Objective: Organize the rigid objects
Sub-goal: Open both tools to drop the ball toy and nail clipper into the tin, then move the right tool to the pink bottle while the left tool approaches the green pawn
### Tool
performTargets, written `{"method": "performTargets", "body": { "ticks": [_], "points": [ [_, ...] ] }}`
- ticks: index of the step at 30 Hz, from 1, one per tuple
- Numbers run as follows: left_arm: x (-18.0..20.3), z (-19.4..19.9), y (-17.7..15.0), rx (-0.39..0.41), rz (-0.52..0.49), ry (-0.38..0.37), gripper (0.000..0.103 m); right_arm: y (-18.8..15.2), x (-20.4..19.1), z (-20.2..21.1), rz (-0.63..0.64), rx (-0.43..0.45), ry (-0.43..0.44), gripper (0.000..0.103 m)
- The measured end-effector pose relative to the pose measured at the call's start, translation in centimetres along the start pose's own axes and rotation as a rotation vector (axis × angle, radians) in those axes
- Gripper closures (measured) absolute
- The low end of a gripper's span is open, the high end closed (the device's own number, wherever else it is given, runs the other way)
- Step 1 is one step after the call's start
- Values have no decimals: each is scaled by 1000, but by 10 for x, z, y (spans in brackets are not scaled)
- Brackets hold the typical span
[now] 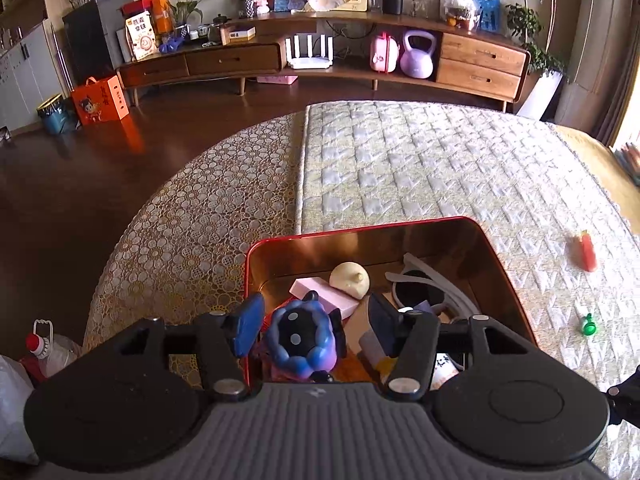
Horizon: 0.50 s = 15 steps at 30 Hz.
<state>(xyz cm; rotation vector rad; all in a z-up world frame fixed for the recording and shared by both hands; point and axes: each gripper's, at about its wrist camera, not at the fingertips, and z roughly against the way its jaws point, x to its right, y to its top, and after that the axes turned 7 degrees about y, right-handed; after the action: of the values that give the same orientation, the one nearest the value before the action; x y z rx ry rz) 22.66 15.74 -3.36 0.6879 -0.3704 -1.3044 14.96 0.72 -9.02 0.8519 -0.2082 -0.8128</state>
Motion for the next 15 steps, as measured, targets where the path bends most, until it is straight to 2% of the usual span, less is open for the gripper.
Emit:
{"method": "performTargets", "body": {
  "ticks": [2, 4, 6, 8, 10, 12, 14, 15],
  "points": [
    [1, 7, -1, 9, 3, -9, 46, -1, 1, 6, -3, 9, 0, 59],
    [3, 14, -3, 22, -7, -13, 46, -3, 1, 11, 1, 19, -3, 55],
    [6, 21, -5, 38, -18, -17, 40, -5, 2, 17, 2, 22, -4, 54],
    [9, 29, -7, 54, -23, -22, 36, -8, 4, 24, -1, 27, -6, 45],
    [13, 35, -8, 62, -31, -32, 36, -10, 7, 32, -8, 39, -5, 39],
    [17, 41, -10, 69, -36, -42, 36, -12, 11, 40, -16, 46, -4, 37],
    [22, 48, -11, 80, -45, -53, 36, -15, 14, 49, -20, 54, -5, 26],
    [25, 52, -12, 86, -49, -60, 36, -17, 16, 55, -22, 61, -6, 23]
  ]
}}
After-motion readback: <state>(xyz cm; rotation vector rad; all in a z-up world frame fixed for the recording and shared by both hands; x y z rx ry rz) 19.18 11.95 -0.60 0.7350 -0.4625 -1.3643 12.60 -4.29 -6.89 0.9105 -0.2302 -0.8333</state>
